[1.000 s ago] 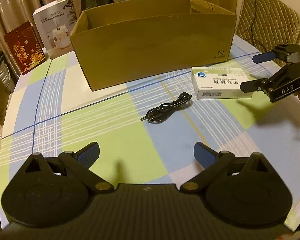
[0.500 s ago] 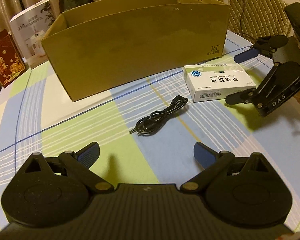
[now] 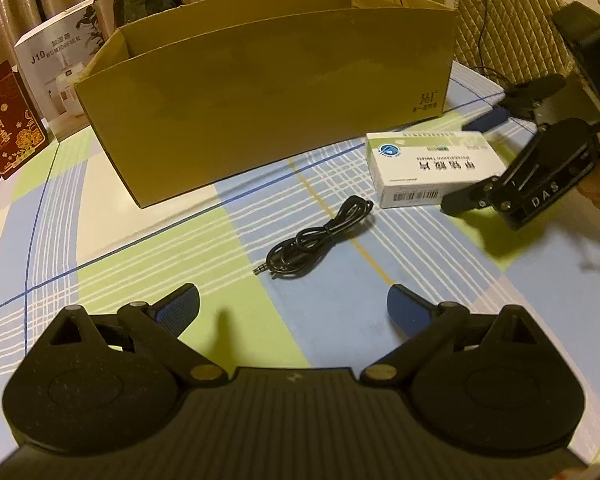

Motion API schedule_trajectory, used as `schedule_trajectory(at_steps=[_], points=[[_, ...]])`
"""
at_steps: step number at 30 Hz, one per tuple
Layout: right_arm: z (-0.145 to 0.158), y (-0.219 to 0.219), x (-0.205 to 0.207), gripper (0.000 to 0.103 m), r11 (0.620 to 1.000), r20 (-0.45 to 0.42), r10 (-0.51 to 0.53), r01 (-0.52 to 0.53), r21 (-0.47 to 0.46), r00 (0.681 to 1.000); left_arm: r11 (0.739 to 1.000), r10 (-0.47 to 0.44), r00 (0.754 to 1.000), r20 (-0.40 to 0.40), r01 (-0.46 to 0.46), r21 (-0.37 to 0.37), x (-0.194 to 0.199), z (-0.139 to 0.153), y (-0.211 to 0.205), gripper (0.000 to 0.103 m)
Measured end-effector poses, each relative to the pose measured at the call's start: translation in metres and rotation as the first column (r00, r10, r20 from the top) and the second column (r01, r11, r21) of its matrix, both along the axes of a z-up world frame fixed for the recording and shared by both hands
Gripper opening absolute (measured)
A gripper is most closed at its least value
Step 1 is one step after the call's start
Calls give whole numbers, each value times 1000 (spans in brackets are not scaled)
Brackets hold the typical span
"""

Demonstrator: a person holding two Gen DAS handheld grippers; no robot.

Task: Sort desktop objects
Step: 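Grasp the black cable with the left tool while the right grasps the white tablet box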

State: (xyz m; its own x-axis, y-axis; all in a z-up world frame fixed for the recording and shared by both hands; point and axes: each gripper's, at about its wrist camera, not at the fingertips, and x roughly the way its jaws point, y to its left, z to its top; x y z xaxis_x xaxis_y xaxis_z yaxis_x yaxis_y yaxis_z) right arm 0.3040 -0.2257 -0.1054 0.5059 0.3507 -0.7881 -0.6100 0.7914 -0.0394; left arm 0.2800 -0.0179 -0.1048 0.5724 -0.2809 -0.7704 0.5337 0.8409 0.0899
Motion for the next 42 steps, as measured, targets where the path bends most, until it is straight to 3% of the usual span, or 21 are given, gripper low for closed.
schedule_trajectory(at_steps=[3,6,11,15,20,24,26,28,33,42], points=[[6,-2,-6,74,999,-42,-51,51,0,998,1000,8,1000,7,-8,-5,0,1,-1,99],[12,-3,-17,70,996,-84,-91,91,-3,992,1000,10,1000,14,-10,-12,0,3,-1,99],[18,-3,-46,70,995,-153,-76,85,56,985,1000,9,1000,18,-9,-25,2,4,-2,99],[17,-2,-53,85,995,-130,-82,89,52,988,1000,-2,1000,25,3,-28,1,3,-4,98],[17,1,-48,87,996,-55,-77,80,42,995,999,-42,998,51,42,-18,8,-2,-10,86],[11,5,-42,87,997,-66,-54,58,59,996,997,-69,997,40,70,-24,17,-11,-13,78],[9,7,-40,84,997,-76,-57,61,51,995,997,-76,997,33,77,-30,21,-15,-14,74],[10,9,-40,72,997,-69,-57,60,44,996,996,-81,996,30,82,-38,25,-15,-16,71],[14,7,-39,70,994,-104,-84,91,63,991,993,-111,993,49,113,-39,33,-16,-23,65],[15,7,-38,70,991,-104,-111,118,57,988,994,-109,994,-4,109,-11,31,-16,-27,28]])
